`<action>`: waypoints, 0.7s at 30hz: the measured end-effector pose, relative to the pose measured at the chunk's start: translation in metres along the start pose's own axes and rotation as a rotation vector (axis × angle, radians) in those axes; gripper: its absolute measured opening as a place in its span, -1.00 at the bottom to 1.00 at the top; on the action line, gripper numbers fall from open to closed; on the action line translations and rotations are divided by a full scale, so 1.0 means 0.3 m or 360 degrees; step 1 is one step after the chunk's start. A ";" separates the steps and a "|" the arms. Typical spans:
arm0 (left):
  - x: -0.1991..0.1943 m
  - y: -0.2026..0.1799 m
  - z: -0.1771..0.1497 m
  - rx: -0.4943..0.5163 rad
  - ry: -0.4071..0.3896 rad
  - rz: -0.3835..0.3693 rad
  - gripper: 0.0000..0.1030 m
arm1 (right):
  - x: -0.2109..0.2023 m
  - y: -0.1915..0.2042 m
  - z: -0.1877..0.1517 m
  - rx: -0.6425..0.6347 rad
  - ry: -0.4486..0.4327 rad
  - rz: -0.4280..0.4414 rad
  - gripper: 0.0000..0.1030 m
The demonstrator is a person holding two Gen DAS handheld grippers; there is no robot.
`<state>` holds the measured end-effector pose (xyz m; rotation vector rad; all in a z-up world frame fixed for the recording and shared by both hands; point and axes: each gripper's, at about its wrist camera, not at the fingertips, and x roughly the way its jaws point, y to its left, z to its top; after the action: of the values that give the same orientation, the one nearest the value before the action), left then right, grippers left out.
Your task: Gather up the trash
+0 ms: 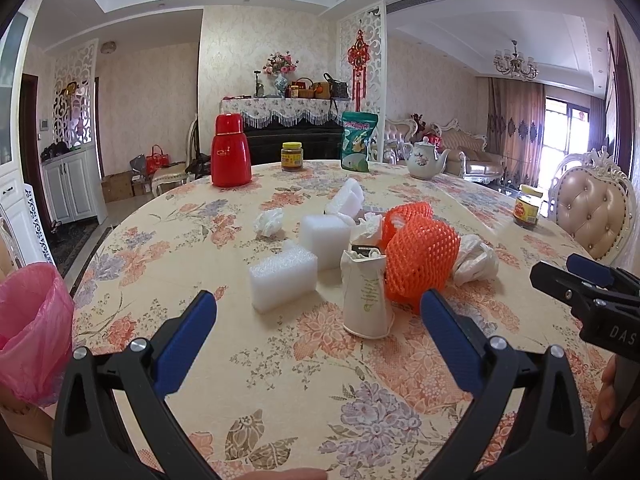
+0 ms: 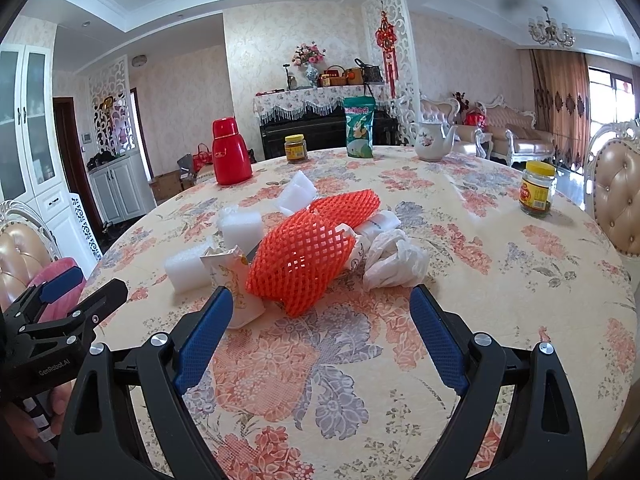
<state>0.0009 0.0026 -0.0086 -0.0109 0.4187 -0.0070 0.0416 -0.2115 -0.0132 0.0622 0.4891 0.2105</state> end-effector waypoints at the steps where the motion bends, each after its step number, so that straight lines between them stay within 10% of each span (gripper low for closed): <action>1: 0.000 0.002 0.000 -0.0002 0.0002 -0.0001 0.92 | 0.001 0.002 0.000 0.0001 0.0002 0.0000 0.65; 21: 0.005 0.039 0.012 -0.0026 0.0002 -0.0010 0.92 | 0.024 0.040 0.003 -0.0039 0.0011 -0.0043 0.65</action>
<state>0.0037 0.0142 -0.0059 -0.0285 0.4203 -0.0094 0.0461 -0.1982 -0.0145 0.0309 0.4941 0.1903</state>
